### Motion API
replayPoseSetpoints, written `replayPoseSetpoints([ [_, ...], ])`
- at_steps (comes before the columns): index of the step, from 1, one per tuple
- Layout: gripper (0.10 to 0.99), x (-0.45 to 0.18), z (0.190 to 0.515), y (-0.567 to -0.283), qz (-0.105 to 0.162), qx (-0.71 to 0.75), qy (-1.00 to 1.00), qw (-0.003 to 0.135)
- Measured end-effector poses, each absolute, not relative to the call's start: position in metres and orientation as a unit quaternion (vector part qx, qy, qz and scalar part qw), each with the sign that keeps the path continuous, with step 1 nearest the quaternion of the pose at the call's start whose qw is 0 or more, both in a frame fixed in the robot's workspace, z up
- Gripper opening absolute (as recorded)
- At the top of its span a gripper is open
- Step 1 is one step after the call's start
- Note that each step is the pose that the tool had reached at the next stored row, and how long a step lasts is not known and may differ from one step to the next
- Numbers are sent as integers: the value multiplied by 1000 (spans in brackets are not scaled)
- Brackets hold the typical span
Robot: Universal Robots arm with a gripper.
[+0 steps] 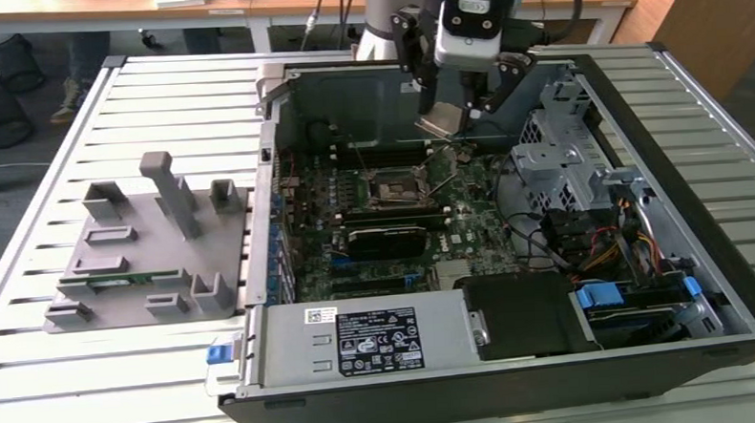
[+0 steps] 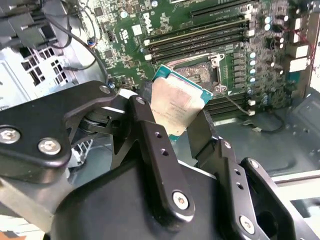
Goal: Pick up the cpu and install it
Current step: 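Place the cpu into insertion slot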
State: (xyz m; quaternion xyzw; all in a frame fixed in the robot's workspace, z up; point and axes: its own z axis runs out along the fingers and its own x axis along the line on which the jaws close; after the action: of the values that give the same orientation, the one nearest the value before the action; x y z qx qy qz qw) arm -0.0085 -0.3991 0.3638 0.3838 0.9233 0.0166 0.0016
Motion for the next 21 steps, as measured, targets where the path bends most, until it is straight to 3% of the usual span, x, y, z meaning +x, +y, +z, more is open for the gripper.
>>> replayPoseSetpoints([
  [21,529,-8,362,-397,16,500,866,4],
])
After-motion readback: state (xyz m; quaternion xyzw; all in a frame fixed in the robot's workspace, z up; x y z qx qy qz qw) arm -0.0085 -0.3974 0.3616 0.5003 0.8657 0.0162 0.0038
